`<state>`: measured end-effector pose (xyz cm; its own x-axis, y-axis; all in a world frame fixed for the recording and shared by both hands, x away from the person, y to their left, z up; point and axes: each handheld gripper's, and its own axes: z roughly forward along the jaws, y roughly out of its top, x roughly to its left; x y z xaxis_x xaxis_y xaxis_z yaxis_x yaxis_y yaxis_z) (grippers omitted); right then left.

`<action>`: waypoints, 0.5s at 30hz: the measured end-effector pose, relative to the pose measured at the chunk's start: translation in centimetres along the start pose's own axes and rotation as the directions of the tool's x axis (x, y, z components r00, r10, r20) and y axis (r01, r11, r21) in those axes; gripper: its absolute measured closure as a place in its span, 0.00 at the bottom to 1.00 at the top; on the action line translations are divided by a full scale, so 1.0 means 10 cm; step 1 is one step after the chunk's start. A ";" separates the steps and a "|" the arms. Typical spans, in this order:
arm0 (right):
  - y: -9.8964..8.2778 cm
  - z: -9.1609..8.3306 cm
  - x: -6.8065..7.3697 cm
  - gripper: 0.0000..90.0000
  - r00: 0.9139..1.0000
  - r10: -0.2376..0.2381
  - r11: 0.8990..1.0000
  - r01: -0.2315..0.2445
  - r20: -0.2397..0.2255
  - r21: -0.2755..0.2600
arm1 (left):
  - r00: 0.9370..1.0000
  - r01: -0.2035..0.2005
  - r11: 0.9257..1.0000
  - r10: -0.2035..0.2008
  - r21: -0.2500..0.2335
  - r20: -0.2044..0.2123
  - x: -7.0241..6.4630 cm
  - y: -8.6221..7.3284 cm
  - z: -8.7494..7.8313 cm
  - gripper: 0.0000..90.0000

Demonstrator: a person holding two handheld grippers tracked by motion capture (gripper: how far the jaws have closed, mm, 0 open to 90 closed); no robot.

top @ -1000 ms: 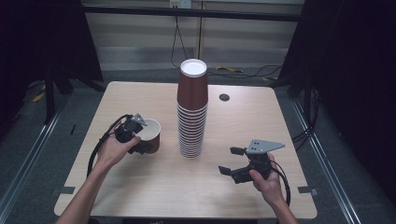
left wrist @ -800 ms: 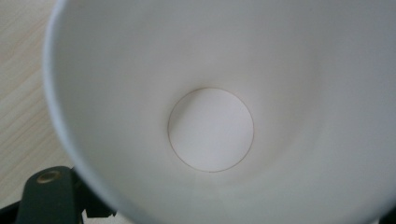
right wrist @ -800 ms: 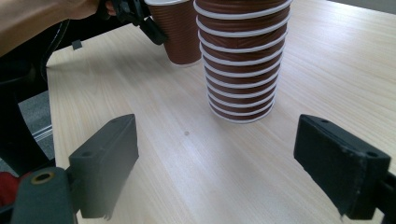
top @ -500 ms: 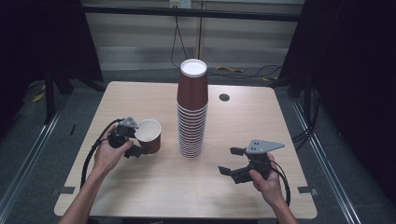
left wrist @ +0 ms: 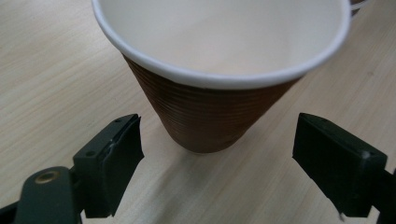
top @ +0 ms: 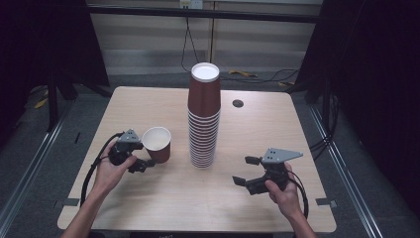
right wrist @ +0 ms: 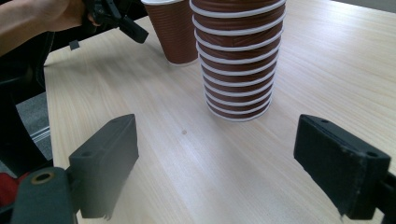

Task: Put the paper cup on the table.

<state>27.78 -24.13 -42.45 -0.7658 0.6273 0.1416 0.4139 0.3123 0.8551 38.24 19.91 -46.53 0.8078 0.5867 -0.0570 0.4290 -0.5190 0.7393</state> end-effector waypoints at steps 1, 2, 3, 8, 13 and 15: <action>0.00 0.00 0.00 0.15 1.000 -0.001 1.000 0.001 0.000 -0.001 | 1.000 0.004 1.000 -0.004 -0.011 0.000 -0.01 -0.01 -0.01 0.18; 0.00 -0.01 0.00 0.15 1.000 -0.002 1.000 0.002 0.002 -0.005 | 1.000 0.020 0.999 -0.020 -0.038 0.005 -0.03 -0.05 -0.03 0.18; 0.00 -0.01 0.00 0.15 1.000 -0.002 1.000 0.002 0.002 -0.005 | 1.000 0.020 0.999 -0.020 -0.038 0.005 -0.03 -0.05 -0.03 0.17; 0.00 -0.02 -0.01 0.15 1.000 0.003 1.000 -0.003 0.005 -0.008 | 1.000 0.031 0.996 -0.031 -0.084 0.004 -0.12 -0.11 -0.08 0.17; -0.01 -0.02 -0.01 0.15 1.000 0.002 1.000 -0.002 0.005 -0.009 | 0.998 0.057 0.987 -0.054 -0.153 0.023 -0.22 -0.15 -0.14 0.18; -0.01 -0.03 -0.01 0.15 1.000 0.003 1.000 -0.003 0.006 -0.011 | 0.999 0.047 0.987 -0.044 -0.154 0.025 -0.28 -0.16 -0.17 0.18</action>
<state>27.68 -24.39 -42.38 -0.7614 0.6327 0.1414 0.4111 0.3025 0.8600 34.66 20.14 -46.43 0.7981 0.5931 -0.1057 0.3991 -0.3890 0.8303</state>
